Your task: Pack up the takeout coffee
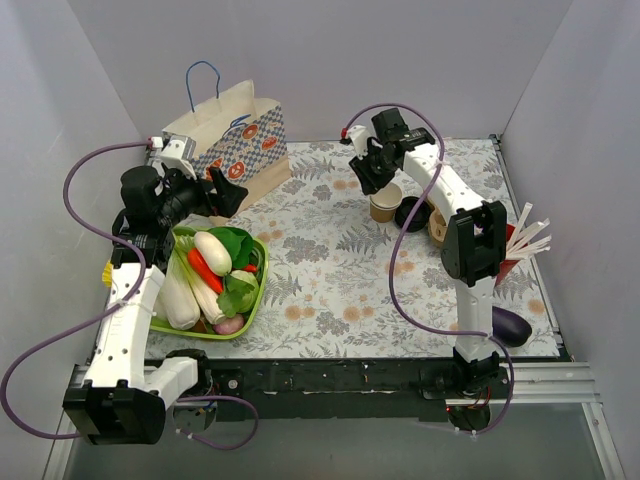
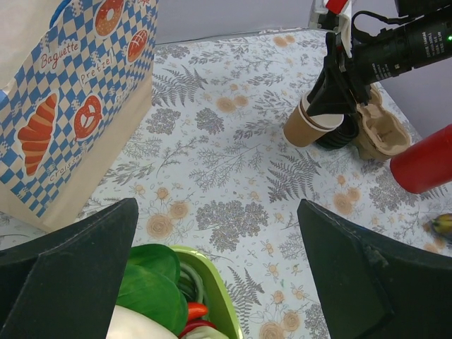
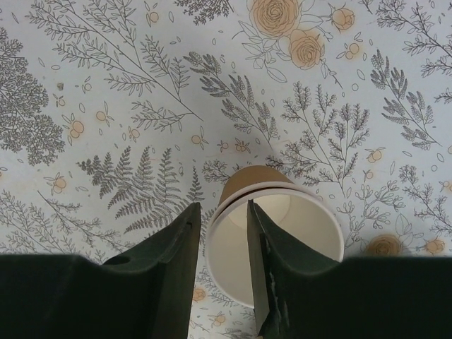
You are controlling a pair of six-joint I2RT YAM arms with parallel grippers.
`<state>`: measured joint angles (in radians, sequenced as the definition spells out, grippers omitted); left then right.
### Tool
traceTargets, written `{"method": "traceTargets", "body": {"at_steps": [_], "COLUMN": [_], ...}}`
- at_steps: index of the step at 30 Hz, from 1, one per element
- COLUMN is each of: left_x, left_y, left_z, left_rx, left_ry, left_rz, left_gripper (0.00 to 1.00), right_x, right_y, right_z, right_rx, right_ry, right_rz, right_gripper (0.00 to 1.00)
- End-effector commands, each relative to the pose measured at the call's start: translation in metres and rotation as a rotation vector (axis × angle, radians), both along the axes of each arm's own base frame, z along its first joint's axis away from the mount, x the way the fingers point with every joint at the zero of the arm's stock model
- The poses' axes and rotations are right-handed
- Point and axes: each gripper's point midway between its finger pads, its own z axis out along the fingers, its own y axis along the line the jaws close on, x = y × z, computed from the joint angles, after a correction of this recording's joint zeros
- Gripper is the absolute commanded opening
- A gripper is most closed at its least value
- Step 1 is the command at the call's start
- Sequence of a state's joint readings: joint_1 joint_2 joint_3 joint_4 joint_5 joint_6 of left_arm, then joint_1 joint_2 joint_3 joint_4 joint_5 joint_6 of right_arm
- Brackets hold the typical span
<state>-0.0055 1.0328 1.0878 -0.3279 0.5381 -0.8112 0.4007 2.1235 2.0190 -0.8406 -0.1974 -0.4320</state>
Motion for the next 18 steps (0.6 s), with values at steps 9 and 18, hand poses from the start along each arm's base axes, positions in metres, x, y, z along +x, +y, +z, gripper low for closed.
{"method": "traceTargets", "body": {"at_steps": [9, 18], "left_x": [-0.001, 0.003], "left_y": [-0.005, -0.007], "left_z": [-0.003, -0.004], "left_rx": [-0.05, -0.074], "left_ry": [0.016, 0.024], "left_rz": [-0.015, -0.022], "left_gripper": [0.98, 0.98], "right_x": [-0.019, -0.022], "right_y": [-0.014, -0.018], "right_z": [0.007, -0.002], "right_rx": [-0.055, -0.074], "right_ry": [0.032, 0.049], "right_rz": [-0.002, -0.009], "right_gripper": [0.39, 0.33]}}
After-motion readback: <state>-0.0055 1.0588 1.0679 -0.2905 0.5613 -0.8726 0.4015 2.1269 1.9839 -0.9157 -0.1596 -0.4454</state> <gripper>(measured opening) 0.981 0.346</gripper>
